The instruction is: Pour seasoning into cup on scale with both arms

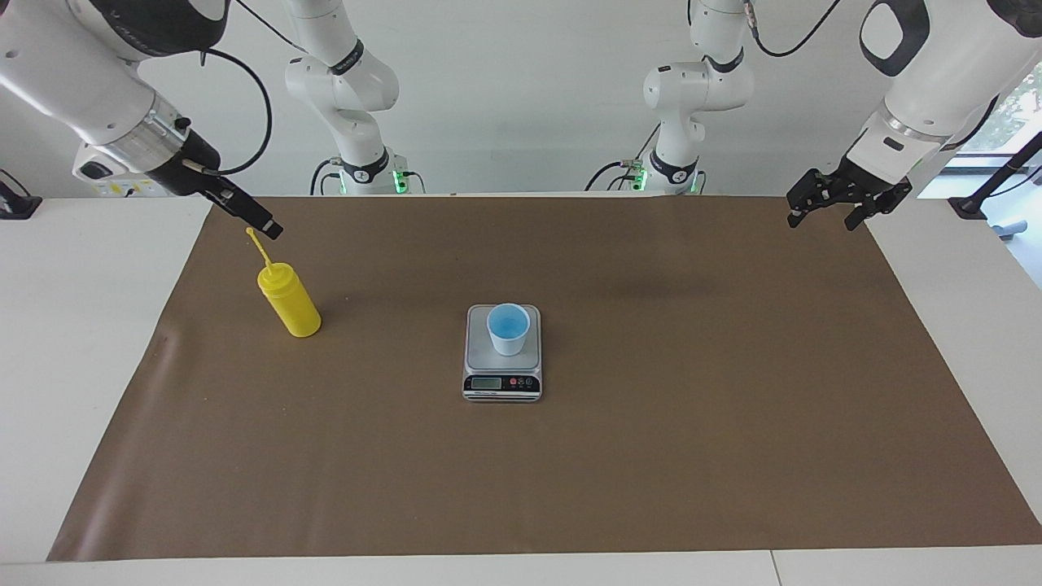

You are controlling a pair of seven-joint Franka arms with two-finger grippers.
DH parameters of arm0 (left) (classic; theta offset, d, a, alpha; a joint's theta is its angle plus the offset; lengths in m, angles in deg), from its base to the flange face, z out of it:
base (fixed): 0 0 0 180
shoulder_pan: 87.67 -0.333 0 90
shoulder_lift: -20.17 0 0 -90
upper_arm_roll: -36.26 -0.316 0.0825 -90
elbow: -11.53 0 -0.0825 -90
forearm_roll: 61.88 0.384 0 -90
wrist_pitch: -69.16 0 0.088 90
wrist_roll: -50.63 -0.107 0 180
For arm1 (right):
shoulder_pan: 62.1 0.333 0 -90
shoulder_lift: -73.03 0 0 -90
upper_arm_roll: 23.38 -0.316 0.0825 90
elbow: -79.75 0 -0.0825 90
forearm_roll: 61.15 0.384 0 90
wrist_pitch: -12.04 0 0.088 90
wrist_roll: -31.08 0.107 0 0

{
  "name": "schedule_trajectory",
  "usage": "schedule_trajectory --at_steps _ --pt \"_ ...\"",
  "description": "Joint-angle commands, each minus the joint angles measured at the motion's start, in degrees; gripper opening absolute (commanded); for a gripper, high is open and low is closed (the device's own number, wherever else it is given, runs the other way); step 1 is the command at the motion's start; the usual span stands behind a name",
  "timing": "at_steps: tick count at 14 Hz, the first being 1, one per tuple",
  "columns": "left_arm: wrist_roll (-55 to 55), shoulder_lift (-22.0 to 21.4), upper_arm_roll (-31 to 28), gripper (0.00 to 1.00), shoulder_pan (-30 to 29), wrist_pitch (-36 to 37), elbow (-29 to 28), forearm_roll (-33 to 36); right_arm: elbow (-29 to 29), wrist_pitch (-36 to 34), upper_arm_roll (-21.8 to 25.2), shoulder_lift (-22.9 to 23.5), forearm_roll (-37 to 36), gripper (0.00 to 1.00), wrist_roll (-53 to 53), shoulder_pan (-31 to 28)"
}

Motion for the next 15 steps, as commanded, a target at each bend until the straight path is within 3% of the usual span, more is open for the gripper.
schedule_trajectory --at_steps 1,9,15 --pt "-0.81 -0.30 0.41 1.00 -0.80 0.70 -0.03 -0.45 2.37 0.75 1.59 -2.83 -4.00 1.00 -7.26 3.12" --pt "-0.81 -0.30 0.49 1.00 -0.80 0.62 -0.03 -0.37 7.74 3.38 2.56 -6.53 -8.93 1.00 -12.89 6.38" --pt "-0.81 -0.30 0.49 1.00 -0.80 0.70 -0.03 -0.37 7.65 5.32 2.82 -6.45 -10.07 1.00 -15.43 7.34"
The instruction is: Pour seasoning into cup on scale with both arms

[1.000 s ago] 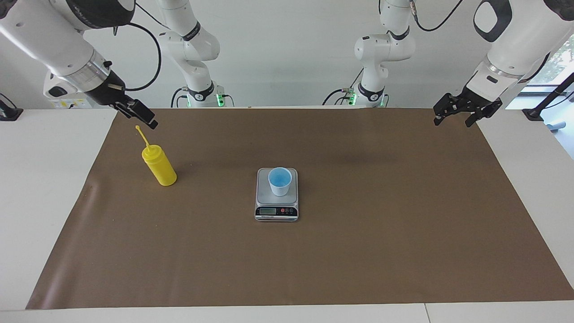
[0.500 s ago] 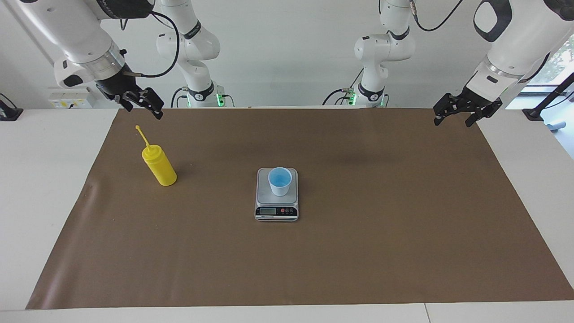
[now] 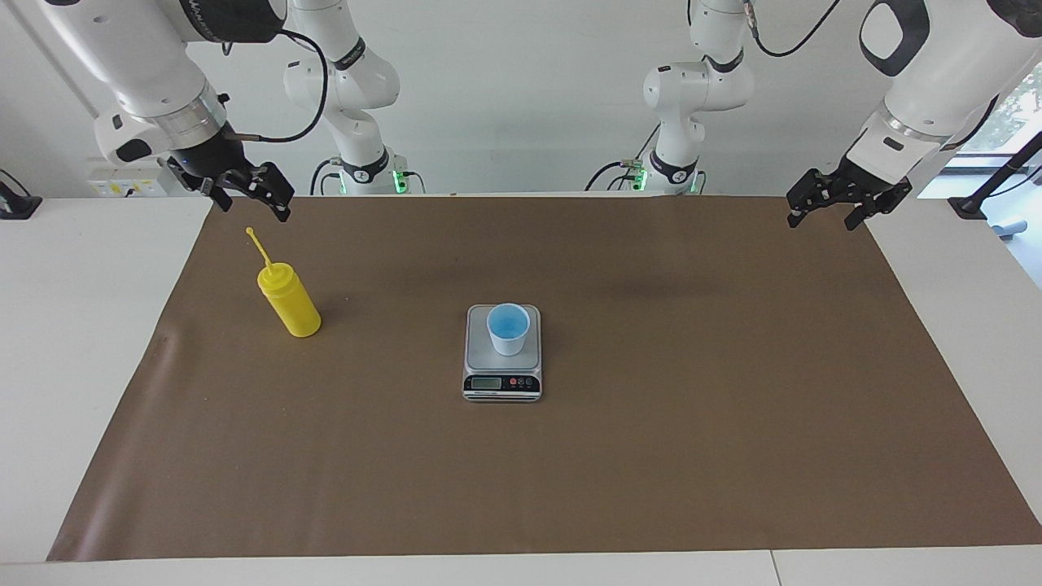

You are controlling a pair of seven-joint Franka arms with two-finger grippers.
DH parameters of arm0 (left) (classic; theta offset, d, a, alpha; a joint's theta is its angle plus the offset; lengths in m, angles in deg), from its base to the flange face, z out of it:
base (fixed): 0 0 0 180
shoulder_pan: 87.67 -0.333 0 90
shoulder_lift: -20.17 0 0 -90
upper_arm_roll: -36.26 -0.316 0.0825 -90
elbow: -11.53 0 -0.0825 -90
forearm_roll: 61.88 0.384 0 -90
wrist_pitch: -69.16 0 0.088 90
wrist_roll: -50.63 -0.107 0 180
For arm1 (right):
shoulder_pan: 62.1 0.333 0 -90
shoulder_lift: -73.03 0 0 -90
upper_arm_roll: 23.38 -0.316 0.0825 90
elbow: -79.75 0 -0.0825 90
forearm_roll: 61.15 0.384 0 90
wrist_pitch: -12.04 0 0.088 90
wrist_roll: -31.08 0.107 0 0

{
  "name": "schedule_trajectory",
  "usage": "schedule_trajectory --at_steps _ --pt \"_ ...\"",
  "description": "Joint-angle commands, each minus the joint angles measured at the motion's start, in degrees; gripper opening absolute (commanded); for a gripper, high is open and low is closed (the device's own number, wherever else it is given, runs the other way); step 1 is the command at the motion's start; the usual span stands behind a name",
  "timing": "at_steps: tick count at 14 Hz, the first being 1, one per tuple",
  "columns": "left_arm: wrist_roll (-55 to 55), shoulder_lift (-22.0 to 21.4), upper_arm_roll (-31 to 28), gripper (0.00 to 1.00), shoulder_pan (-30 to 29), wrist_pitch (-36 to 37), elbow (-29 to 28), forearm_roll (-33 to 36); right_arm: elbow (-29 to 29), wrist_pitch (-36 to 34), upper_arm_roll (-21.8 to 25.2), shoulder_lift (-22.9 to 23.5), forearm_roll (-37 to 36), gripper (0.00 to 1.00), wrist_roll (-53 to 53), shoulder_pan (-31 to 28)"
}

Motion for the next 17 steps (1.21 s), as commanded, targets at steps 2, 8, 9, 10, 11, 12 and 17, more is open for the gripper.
schedule_trajectory --at_steps 2,8,9,10,11,12,17 --pt "-0.81 -0.30 0.49 1.00 -0.80 0.61 -0.03 -0.37 1.76 1.18 0.18 -1.46 -3.92 1.00 -2.36 2.00" --pt "-0.81 -0.30 0.41 1.00 -0.80 0.61 -0.03 -0.37 1.40 1.26 -0.71 0.03 -3.84 1.00 -2.45 0.32" --pt "-0.81 -0.30 0.49 1.00 -0.80 0.69 -0.03 -0.37 1.41 1.27 -0.62 -0.05 -3.76 1.00 -2.37 0.32" --pt "-0.81 -0.30 0.41 1.00 -0.80 0.61 -0.03 -0.37 1.41 1.27 -0.70 0.03 -3.76 1.00 -2.37 0.32" --pt "-0.81 -0.30 0.49 1.00 -0.80 0.69 -0.03 -0.37 1.41 1.36 -0.79 0.03 -3.84 1.00 -2.28 0.24" --pt "-0.81 -0.30 0.49 1.00 -0.80 0.61 -0.03 -0.37 1.41 1.36 -0.70 0.03 -3.76 1.00 -2.28 0.32" --pt "-0.81 -0.30 0.49 1.00 -0.80 0.69 -0.03 -0.37 1.41 1.36 -0.44 -0.14 -3.32 1.00 -2.10 0.24"
